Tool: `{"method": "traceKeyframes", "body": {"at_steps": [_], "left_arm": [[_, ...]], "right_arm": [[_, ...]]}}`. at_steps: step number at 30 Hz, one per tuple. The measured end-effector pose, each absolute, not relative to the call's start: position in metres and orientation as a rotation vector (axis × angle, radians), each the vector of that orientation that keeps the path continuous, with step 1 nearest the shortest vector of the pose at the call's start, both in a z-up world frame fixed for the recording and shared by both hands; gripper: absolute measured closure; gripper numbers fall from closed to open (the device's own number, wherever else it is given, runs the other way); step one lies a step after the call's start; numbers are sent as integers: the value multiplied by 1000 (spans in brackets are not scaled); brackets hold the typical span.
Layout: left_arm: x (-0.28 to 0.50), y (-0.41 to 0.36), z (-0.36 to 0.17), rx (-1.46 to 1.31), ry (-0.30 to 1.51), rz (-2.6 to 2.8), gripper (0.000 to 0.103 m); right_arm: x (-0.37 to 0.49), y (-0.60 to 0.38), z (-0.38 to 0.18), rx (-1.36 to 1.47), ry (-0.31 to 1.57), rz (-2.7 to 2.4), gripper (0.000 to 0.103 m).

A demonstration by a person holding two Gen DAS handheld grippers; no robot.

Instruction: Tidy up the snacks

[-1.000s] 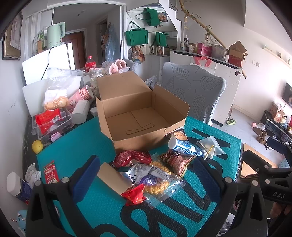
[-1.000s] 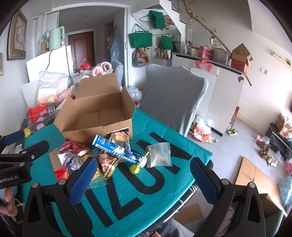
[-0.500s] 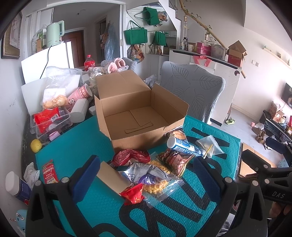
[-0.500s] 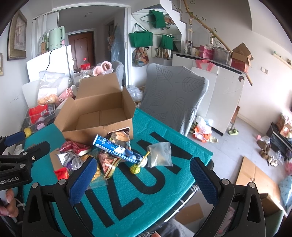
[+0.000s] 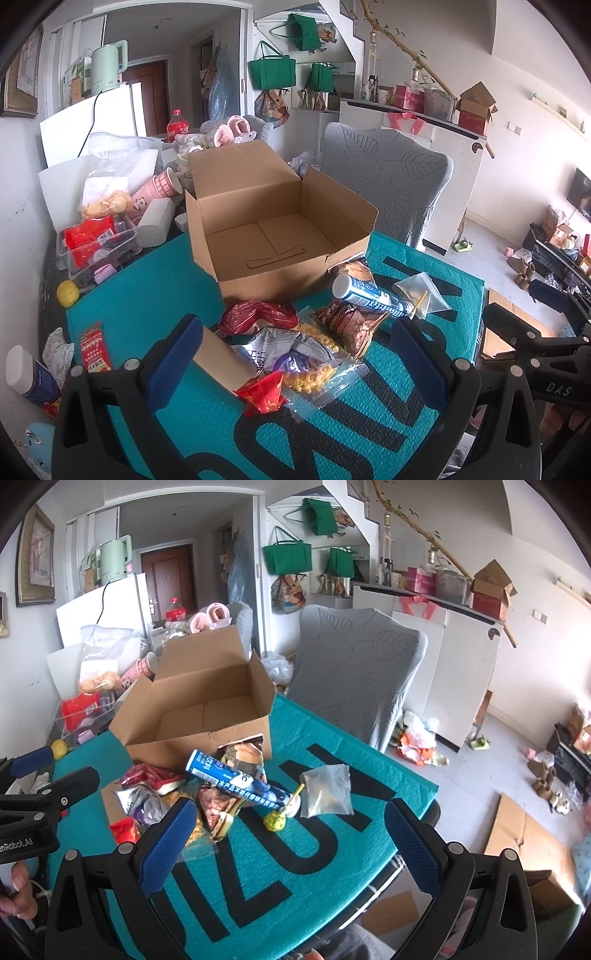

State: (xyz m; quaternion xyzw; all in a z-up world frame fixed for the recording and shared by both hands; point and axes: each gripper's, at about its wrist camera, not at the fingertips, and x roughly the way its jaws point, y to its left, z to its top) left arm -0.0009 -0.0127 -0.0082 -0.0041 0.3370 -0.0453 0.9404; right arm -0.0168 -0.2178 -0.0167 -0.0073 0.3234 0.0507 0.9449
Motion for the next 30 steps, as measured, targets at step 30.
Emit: {"method": "traceKeyframes", "body": {"at_steps": [30], "left_arm": [[16, -34, -84, -85, 736, -107, 0]], "right_arm": [[25, -242, -102, 37, 754, 284, 0]]}}
